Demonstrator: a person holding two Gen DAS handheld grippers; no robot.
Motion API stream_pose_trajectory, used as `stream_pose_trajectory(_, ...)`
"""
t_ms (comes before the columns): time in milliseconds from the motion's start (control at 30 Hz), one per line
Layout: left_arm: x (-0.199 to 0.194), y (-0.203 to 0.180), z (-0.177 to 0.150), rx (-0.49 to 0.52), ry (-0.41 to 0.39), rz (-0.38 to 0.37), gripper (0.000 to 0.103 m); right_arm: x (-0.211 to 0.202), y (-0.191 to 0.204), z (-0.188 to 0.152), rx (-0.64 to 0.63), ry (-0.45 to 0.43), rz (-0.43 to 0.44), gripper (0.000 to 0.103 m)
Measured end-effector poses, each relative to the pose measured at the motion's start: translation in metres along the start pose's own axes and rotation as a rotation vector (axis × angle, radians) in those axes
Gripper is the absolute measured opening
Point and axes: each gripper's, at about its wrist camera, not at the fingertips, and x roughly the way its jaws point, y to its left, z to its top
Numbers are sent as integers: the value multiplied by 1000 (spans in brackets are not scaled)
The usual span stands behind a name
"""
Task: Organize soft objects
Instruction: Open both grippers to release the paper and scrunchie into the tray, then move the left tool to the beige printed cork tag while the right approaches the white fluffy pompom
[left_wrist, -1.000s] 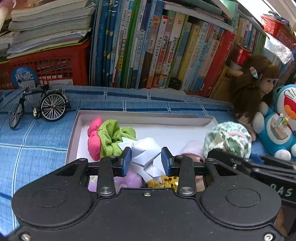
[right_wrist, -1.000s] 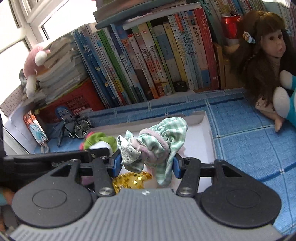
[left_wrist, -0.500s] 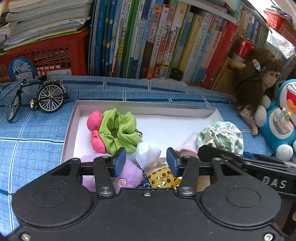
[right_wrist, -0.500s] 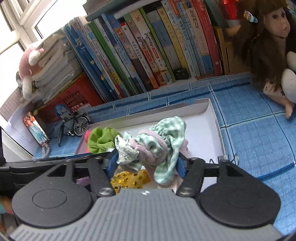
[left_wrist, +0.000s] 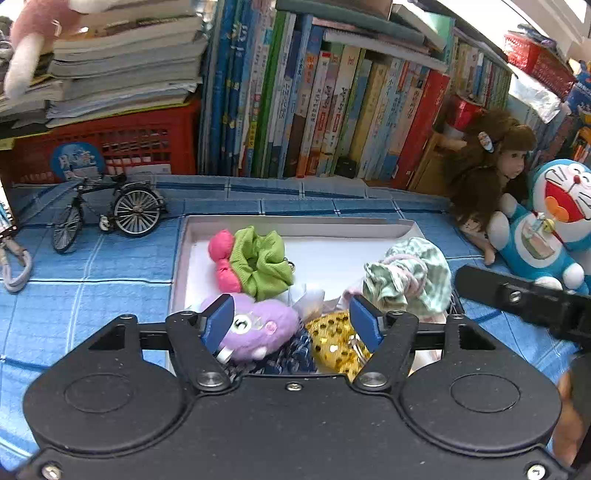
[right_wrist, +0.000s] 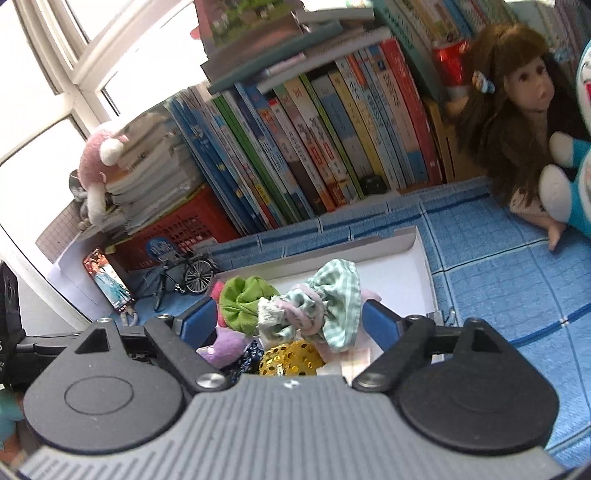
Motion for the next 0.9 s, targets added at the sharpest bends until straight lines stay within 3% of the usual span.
stream_pose_trajectory(433,-86,51,-46,16,-88,-20,71,-78,27,-41,-224,-102,-40,99)
stream_pose_trajectory(667,-126,94,-79,-5,-72,8,70,-102,41,-59,-292,-63,-41,99)
stream_pose_trajectory(767,-144,115,-100,-49,-84,28,67,-104,57,-58,-278,5,-48,99)
stream_pose_trajectory(900,-158,140,-133,-104,-118,42,61,-98,70,-54,-181,94,49,99)
